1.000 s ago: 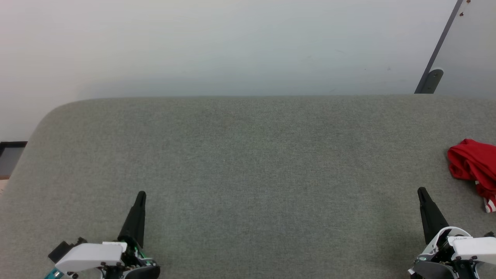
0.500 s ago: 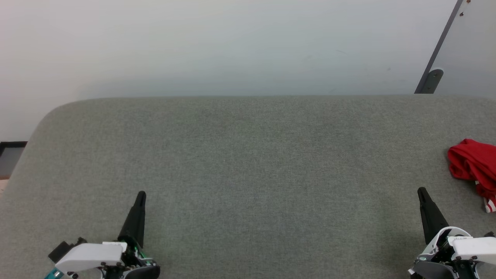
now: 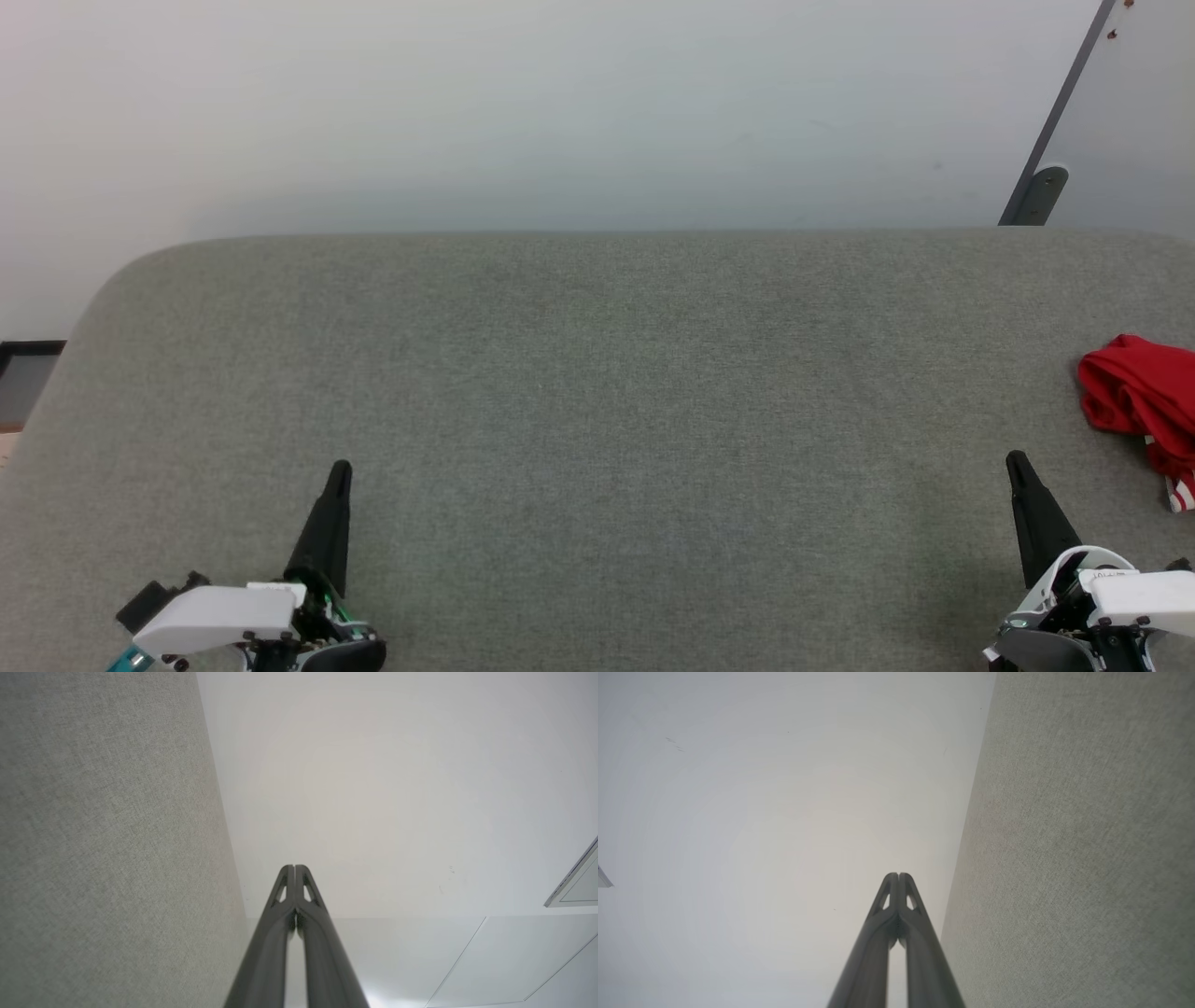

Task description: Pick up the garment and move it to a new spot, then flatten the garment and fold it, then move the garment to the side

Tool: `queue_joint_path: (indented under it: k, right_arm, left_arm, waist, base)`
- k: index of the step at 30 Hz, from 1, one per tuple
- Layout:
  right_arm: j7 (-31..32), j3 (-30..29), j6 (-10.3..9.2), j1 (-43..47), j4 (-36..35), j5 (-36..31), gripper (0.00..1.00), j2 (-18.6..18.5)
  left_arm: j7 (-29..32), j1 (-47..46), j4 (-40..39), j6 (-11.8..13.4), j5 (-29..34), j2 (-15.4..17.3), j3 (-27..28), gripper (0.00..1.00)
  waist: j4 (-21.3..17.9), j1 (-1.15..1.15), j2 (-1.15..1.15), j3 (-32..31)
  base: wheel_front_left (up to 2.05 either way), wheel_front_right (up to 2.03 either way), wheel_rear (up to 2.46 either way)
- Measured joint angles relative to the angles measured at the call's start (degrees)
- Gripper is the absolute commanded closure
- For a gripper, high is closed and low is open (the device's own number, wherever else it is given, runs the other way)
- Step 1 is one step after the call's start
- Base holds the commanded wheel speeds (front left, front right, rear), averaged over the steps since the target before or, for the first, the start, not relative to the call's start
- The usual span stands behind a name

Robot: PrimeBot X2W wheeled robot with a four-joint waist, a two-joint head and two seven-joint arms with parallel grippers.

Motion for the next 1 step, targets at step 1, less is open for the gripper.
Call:
queue_joint_path:
  k: [1]
  right_arm:
    - [0.0, 0.0, 0.00, 0.0, 0.0, 0.0, 1.00, 0.0]
  left_arm:
    - [0.0, 0.0, 0.0, 0.0, 0.0, 0.0, 0.0, 1.00]
  waist:
    - [0.0, 0.00, 0.00, 0.0]
  base:
    - [0.00, 0.00, 0.00]
